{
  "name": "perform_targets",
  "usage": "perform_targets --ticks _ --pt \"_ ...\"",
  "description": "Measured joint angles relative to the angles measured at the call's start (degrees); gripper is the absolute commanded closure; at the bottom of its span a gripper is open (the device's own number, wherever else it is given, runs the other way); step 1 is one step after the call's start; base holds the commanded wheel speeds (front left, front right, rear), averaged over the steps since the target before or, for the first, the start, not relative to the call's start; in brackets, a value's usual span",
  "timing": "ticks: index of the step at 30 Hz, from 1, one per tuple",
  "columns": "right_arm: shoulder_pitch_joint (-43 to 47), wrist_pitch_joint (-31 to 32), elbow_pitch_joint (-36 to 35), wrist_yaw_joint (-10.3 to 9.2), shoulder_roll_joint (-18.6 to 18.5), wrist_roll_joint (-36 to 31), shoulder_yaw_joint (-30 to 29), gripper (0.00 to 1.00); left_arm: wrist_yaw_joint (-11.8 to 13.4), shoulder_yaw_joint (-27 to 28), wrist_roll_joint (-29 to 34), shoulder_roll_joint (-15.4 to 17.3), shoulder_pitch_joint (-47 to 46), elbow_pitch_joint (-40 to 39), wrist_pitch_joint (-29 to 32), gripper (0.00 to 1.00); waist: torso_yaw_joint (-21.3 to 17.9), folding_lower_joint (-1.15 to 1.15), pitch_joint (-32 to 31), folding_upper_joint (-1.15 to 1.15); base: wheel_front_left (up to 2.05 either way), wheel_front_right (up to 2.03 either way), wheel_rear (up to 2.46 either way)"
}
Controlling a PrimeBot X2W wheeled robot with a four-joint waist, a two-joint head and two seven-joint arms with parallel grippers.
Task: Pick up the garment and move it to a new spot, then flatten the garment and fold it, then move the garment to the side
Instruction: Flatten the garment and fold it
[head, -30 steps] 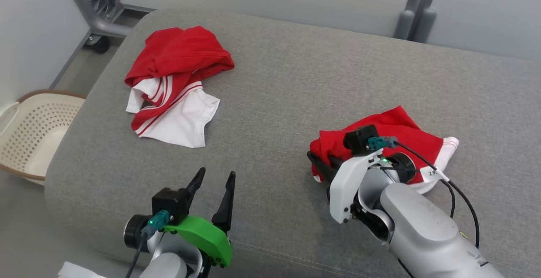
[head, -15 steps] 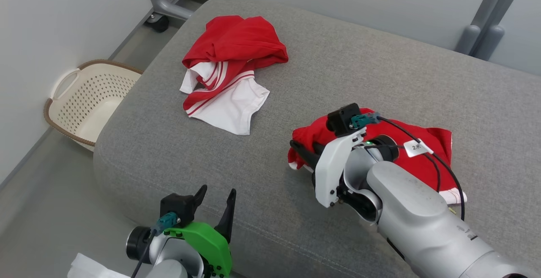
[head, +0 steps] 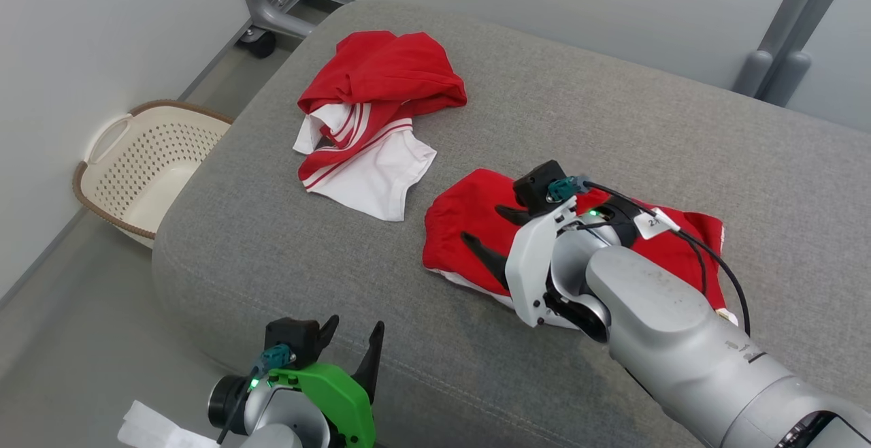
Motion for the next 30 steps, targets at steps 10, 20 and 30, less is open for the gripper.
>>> perform_targets --ticks 10,20,30 --pt "-0.7 -7.2 -0.1 -0.10 0.1 -2.2 -0.2 0.00 0.0 2.1 -0.4 1.6 0.0 -0.9 -0.5 0.00 -3.0 0.00 -1.0 0.00 0.00 0.00 0.00" --pt "2.0 -17.1 -0.6 -4.07 -7.2 -4.4 -3.1 0.00 0.0 4.8 -1.4 2.7 0.4 -1.7 -1.9 0.00 -9.9 0.00 -1.5 0.00 0.00 0.00 0.00" --pt "9.9 -17.3 0.0 -4.21 -11.1 -3.6 -3.6 0.00 -0.1 5.6 -3.3 3.6 1.2 -2.4 -1.9 0.00 -17.5 0.00 -0.6 0.00 0.00 0.00 0.00"
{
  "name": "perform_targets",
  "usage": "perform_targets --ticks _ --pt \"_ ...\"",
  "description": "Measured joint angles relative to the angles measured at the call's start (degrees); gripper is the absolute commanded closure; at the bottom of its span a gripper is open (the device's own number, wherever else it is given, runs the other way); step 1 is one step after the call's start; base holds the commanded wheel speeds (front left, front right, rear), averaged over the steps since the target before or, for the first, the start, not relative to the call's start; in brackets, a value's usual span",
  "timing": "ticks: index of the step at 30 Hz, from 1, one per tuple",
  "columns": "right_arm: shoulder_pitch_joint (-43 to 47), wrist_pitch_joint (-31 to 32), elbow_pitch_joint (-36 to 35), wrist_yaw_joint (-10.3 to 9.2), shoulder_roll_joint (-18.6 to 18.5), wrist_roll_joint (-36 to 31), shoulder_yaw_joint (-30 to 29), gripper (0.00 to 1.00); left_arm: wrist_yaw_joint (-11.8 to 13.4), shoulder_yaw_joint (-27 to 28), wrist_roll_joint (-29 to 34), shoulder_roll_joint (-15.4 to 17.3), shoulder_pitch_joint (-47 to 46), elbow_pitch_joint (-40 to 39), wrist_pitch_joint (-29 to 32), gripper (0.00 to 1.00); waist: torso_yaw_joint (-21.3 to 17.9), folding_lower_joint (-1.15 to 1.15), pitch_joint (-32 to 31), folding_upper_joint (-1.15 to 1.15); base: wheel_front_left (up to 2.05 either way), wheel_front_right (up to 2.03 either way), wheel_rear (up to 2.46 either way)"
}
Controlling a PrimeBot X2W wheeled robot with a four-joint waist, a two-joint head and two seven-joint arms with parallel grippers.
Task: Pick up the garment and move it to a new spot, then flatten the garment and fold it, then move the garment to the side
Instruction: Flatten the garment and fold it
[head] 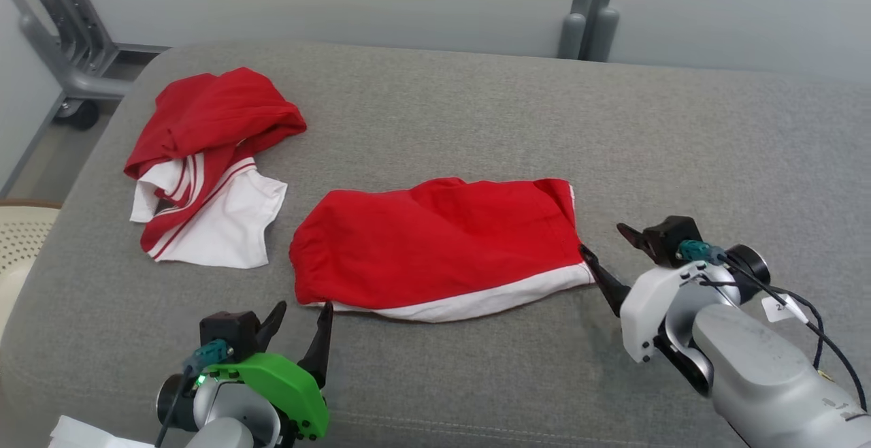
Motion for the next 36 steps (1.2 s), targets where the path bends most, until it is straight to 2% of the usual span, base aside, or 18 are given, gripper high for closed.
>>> perform_targets --ticks 5,12,36 --pt "2.0 -0.3 0.8 0.08 -2.0 0.3 -0.1 0.00 -1.0 0.2 -0.3 0.4 -0.2 0.5 0.1 0.00 -2.8 0.00 1.6 0.00 0.00 0.00 0.00" --pt "2.7 -0.7 0.9 1.09 -2.1 0.2 0.4 0.00 -1.9 0.1 -0.6 0.2 -0.9 2.4 0.3 0.00 -4.3 0.00 3.9 0.00 0.00 0.00 0.00" --pt "3.1 -1.2 2.3 2.61 -0.6 -0.2 1.9 0.00 -3.0 -0.1 -0.8 -0.5 -1.4 6.3 0.2 0.00 -1.2 0.00 3.7 0.00 0.00 0.00 0.00"
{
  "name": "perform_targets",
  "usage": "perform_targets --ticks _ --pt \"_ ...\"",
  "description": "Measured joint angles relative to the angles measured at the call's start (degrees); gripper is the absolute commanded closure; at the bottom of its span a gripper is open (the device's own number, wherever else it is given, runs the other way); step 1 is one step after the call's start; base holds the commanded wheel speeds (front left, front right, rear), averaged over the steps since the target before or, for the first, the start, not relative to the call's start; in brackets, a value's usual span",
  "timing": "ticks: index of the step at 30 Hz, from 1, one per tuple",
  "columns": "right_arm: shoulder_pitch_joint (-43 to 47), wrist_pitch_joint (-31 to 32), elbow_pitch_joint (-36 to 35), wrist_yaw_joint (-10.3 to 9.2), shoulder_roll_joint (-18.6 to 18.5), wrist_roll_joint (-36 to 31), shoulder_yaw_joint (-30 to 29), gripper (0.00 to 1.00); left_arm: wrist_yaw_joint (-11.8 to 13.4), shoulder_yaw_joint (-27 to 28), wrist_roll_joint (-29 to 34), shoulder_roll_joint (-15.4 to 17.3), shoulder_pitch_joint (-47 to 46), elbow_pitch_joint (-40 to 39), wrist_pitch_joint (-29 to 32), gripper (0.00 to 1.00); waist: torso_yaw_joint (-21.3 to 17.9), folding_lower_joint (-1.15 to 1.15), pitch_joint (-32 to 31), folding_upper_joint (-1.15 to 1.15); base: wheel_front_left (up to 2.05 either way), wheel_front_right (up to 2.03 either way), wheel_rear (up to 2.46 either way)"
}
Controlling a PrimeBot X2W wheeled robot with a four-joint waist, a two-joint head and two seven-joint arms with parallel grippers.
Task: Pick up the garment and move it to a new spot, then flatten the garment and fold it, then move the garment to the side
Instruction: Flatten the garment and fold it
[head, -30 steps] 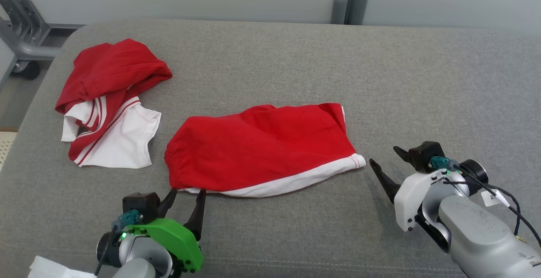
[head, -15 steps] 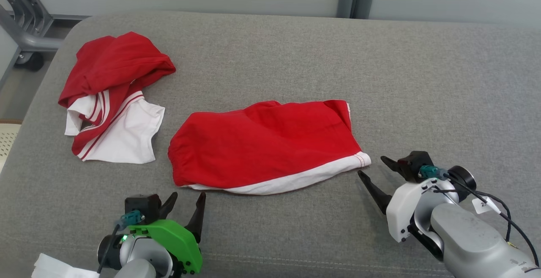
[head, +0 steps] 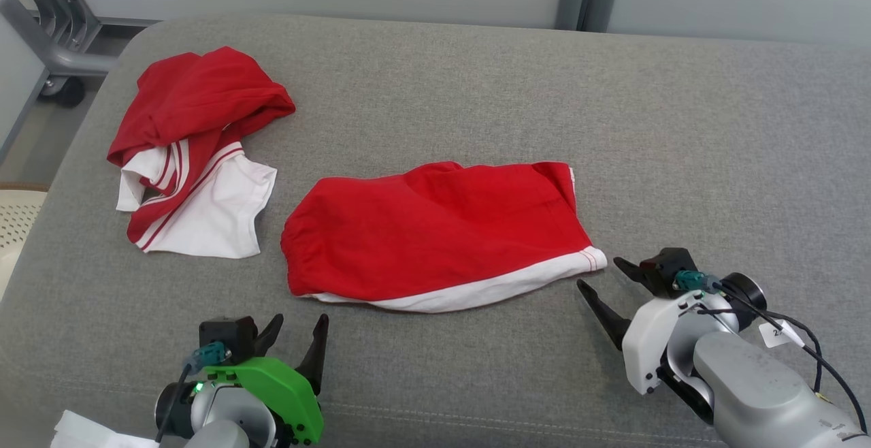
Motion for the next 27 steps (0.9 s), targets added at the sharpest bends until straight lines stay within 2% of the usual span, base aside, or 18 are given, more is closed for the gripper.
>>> perform_targets --ticks 20,23,27 --pt "-2.5 0.0 3.1 0.47 0.9 0.0 -0.1 0.00 -0.5 0.0 0.0 -0.3 -1.9 0.8 -0.8 0.00 1.3 0.00 1.9 0.00 0.00 0.00 0.00" --pt "-2.8 0.0 3.7 0.49 1.1 0.0 0.0 0.06 -0.6 0.0 0.0 -0.4 -2.0 1.0 -0.9 0.00 1.5 0.00 2.1 0.00 0.00 0.00 0.00" --pt "-3.1 0.0 4.3 0.51 1.5 0.0 0.2 0.52 -0.7 0.0 0.0 -0.4 -2.2 1.3 -1.0 0.00 1.7 0.00 2.4 0.00 0.00 0.00 0.00"
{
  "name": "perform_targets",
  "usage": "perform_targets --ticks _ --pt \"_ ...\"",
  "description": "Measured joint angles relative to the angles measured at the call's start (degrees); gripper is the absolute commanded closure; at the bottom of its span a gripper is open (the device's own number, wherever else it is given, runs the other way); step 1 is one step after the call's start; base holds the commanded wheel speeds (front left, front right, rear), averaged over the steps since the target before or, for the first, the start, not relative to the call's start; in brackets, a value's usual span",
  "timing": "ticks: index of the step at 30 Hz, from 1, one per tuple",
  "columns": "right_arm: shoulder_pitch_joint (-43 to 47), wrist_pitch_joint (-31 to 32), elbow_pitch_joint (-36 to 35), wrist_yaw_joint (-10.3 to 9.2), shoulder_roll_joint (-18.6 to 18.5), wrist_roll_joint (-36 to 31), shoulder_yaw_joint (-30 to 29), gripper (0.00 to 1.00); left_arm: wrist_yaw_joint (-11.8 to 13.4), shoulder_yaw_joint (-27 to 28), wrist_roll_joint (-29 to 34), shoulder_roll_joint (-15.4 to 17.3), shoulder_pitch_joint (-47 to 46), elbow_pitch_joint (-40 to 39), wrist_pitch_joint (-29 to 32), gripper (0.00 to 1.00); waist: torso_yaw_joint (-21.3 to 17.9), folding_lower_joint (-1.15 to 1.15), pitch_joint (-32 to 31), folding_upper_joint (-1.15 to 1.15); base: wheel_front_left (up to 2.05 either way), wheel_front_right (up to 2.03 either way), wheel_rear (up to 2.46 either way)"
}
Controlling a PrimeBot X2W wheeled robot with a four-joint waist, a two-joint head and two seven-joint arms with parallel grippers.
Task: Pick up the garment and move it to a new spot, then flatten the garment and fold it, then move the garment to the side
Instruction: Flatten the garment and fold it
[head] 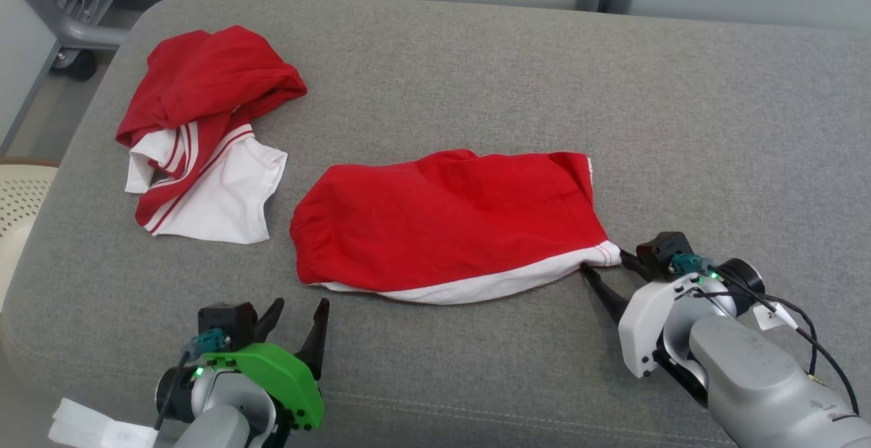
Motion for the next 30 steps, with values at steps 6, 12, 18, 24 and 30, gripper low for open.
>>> perform_targets --ticks 6,12,18,24,30 --pt "-0.9 0.0 0.7 0.18 0.5 0.1 0.1 1.00 -0.3 0.0 0.0 0.0 -0.1 0.5 0.0 0.00 0.0 0.00 0.3 0.00 0.00 0.00 0.00" --pt "-1.0 0.0 1.5 0.51 0.7 0.4 0.2 1.00 -0.6 0.2 -0.1 0.2 -0.7 0.9 0.0 0.00 -0.3 0.00 0.4 0.00 0.00 0.00 0.00" --pt "-1.2 0.0 2.1 0.52 1.0 0.5 0.6 1.00 -1.5 0.2 -0.2 1.6 -0.9 1.7 0.4 0.00 -0.8 0.00 0.1 0.00 0.00 0.00 0.00" --pt "-1.8 0.0 2.3 0.70 1.4 0.7 1.2 1.00 -4.9 -1.1 0.0 2.2 -2.6 1.7 0.5 0.00 -1.6 0.00 0.0 0.00 0.00 0.00 0.00" --pt "-3.0 0.0 2.3 1.02 2.0 0.7 1.8 1.00 -5.8 -1.5 0.0 2.9 -3.2 3.8 0.6 0.00 -2.8 0.00 0.6 0.00 0.00 0.00 0.00"
